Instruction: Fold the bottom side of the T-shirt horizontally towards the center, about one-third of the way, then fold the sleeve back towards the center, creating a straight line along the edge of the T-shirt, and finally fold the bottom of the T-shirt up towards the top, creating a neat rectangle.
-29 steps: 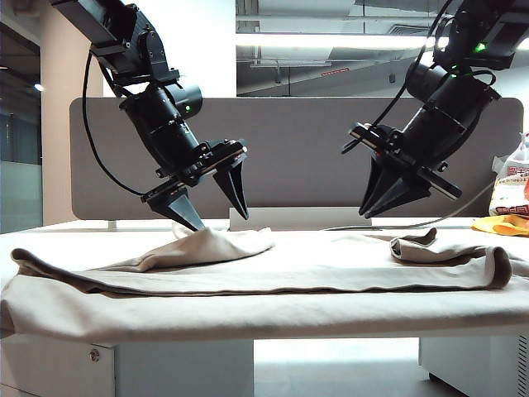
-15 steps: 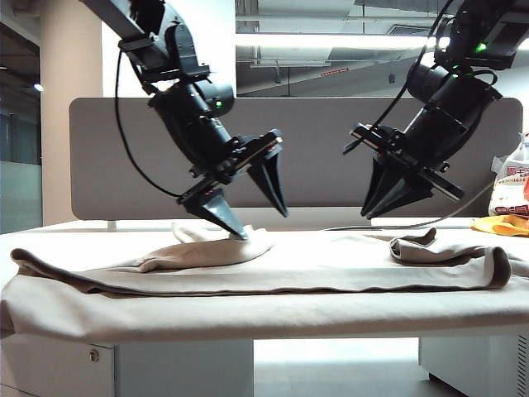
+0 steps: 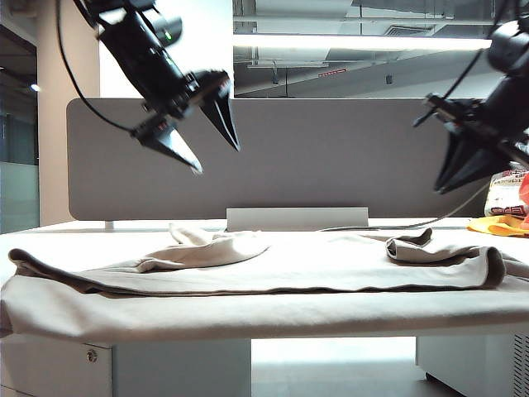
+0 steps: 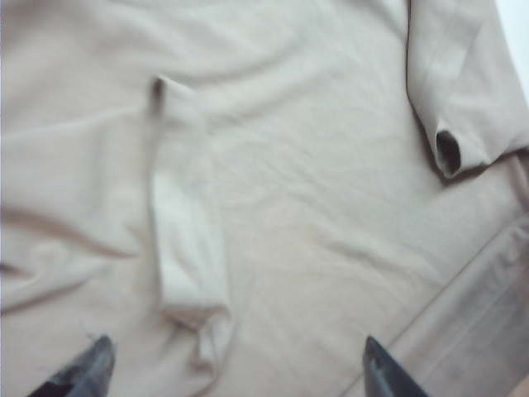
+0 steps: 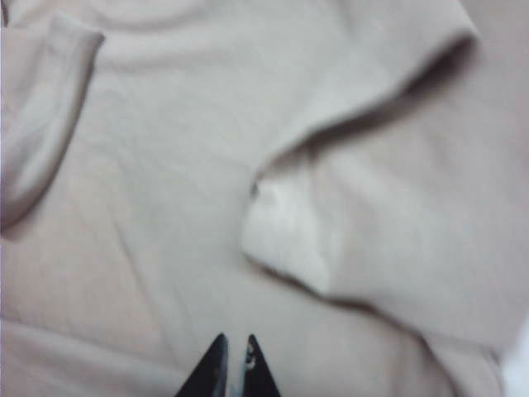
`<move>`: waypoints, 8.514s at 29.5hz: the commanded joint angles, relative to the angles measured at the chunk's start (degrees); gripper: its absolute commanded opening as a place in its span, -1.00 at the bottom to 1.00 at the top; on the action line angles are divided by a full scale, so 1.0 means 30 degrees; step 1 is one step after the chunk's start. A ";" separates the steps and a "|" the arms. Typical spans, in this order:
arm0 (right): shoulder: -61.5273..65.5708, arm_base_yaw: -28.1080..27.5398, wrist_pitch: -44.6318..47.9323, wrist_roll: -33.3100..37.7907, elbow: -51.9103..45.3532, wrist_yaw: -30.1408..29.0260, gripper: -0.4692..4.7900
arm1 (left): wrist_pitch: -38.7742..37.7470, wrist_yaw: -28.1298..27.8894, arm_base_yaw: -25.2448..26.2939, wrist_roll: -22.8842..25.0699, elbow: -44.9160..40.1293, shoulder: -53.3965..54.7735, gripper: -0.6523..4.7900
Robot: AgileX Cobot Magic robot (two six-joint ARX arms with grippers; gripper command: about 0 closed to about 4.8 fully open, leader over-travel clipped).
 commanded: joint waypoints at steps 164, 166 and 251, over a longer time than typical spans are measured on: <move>-0.0073 -0.2404 0.5610 0.2448 0.0044 0.0845 -0.84 | 0.7235 -0.5763 0.2280 0.1836 -0.4743 -0.1501 -0.78; 0.0546 -0.2317 0.5603 0.2448 0.0634 0.0838 -0.84 | 0.7198 -0.5770 0.2280 0.1916 -0.4218 -0.0845 -0.78; 0.9369 0.2375 0.6339 0.1690 0.7031 0.2973 -0.83 | 0.6025 -0.0729 -0.1545 0.0335 0.1188 0.5763 -0.78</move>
